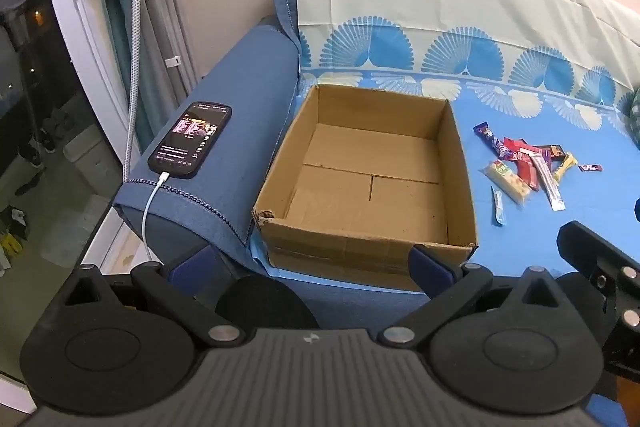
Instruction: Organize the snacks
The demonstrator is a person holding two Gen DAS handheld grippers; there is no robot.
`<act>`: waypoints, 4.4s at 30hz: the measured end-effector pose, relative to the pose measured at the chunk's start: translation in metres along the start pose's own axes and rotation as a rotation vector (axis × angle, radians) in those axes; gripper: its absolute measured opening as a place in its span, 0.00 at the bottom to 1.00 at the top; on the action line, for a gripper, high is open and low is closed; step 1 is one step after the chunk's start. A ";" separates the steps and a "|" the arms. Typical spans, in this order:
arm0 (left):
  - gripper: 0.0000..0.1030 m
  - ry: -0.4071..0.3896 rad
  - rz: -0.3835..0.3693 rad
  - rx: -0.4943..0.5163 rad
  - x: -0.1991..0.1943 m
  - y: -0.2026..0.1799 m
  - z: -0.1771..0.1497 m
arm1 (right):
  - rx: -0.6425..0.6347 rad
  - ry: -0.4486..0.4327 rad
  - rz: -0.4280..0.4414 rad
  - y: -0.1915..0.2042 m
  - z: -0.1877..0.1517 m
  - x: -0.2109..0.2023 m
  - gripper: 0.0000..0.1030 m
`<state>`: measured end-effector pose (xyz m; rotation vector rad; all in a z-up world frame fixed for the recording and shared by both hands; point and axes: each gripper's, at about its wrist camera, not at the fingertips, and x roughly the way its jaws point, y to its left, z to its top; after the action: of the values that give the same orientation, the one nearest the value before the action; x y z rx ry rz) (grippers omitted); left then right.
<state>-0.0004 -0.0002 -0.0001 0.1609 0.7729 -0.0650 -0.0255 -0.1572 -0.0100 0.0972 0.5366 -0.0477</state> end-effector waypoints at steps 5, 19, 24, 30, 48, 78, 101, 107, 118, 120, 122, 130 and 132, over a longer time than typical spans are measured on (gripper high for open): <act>1.00 0.007 0.000 -0.009 -0.002 -0.005 -0.002 | -0.004 0.002 0.000 0.003 0.000 0.000 1.00; 1.00 0.047 0.000 0.004 0.018 0.005 0.005 | -0.005 0.037 0.017 -0.004 0.003 0.011 1.00; 1.00 0.082 -0.001 0.009 0.029 0.004 0.006 | -0.009 0.057 0.020 -0.001 0.001 0.018 1.00; 1.00 0.093 0.001 0.010 0.043 0.005 0.005 | -0.003 0.087 0.020 -0.004 0.001 0.028 1.00; 1.00 0.158 0.005 0.028 0.060 -0.002 0.005 | 0.013 0.126 0.032 -0.007 -0.004 0.046 1.00; 1.00 0.296 -0.049 0.107 0.101 -0.078 0.029 | 0.232 0.132 -0.005 -0.096 -0.021 0.078 1.00; 1.00 0.391 -0.179 0.251 0.287 -0.339 0.126 | 0.377 0.262 -0.336 -0.330 -0.060 0.215 1.00; 1.00 0.476 -0.175 0.254 0.372 -0.388 0.126 | 0.338 0.385 -0.316 -0.371 -0.086 0.306 1.00; 1.00 0.624 -0.185 0.162 0.459 -0.400 0.109 | 0.129 0.350 -0.309 -0.370 -0.106 0.383 1.00; 1.00 0.628 -0.179 0.157 0.462 -0.400 0.109 | 0.136 0.332 -0.307 -0.372 -0.106 0.386 1.00; 0.94 0.636 -0.169 0.160 0.460 -0.400 0.112 | 0.122 0.326 -0.306 -0.372 -0.106 0.387 0.99; 0.38 0.487 -0.253 0.130 0.413 -0.394 0.142 | 0.120 0.323 -0.257 -0.361 -0.099 0.363 0.24; 0.38 0.462 -0.280 0.113 0.394 -0.387 0.153 | 0.186 0.304 -0.250 -0.366 -0.092 0.351 0.23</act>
<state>0.3410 -0.4070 -0.2146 0.1769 1.2506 -0.3463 0.2028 -0.5188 -0.2977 0.2211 0.8462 -0.3314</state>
